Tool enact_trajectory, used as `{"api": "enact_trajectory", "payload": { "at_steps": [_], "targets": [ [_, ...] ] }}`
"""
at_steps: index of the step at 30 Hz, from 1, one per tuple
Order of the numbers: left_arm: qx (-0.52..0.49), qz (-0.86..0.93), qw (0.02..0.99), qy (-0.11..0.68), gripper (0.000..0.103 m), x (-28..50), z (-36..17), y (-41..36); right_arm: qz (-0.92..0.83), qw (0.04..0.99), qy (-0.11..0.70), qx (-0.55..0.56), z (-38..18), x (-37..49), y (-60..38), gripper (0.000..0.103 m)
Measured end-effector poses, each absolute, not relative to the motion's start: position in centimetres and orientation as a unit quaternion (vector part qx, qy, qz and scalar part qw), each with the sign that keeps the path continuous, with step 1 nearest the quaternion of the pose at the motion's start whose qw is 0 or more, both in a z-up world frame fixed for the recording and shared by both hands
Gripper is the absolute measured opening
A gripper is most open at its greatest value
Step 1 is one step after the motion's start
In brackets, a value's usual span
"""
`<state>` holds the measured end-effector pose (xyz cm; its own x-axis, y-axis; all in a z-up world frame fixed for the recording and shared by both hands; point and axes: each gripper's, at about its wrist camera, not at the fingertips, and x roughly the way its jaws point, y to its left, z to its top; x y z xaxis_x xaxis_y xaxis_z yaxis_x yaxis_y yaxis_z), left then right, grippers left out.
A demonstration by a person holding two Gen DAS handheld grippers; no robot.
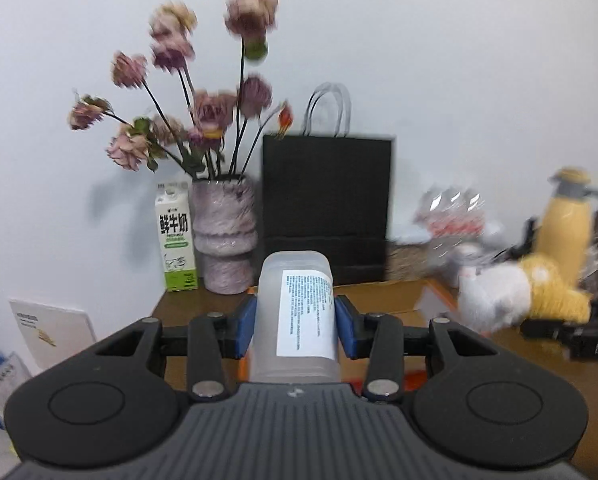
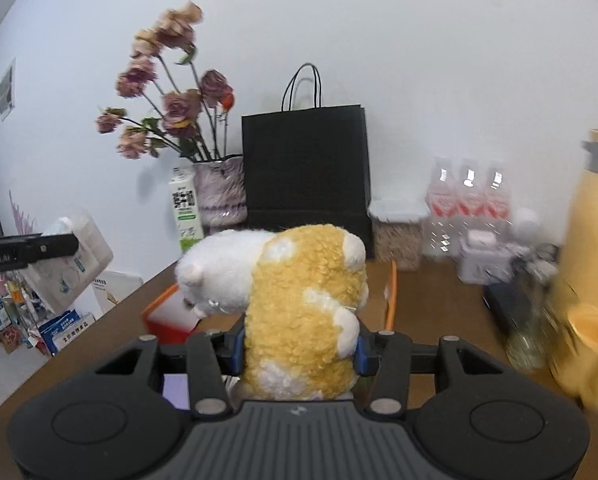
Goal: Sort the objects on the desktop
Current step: 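Lift the white container and plush toy and carry both over the red box, then lower both items into the red box and open both tools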
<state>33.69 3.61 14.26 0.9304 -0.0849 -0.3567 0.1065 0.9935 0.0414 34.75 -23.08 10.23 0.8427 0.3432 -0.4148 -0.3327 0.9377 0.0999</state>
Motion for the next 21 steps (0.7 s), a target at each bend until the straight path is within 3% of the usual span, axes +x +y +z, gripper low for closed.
{"api": "enact_trajectory", "payload": {
  "at_steps": [5, 10, 17, 21],
  "targets": [
    [0.029, -0.03, 0.984, 0.175, 0.043, 44.1, 12.7, 3.5, 0.166, 0.947, 0.272, 0.037, 9.6, 46.4, -21.1, 0.047],
    [0.018, -0.027, 0.969, 0.245, 0.043, 52.5, 8.9, 4.2, 0.141, 0.941, 0.307, 0.009, 6.4, 52.9, -18.8, 0.047],
    [0.076, -0.017, 0.944, 0.319, 0.043, 57.6, 2.3, 2.9, 0.104, 0.922, 0.373, -0.011, 1.4, 57.9, -18.1, 0.047],
    [0.113, -0.02, 0.925, 0.361, 0.044, 57.3, 1.1, 1.9, 0.069, 0.914, 0.399, -0.022, 0.1, 59.4, -18.2, 0.05]
  ]
}}
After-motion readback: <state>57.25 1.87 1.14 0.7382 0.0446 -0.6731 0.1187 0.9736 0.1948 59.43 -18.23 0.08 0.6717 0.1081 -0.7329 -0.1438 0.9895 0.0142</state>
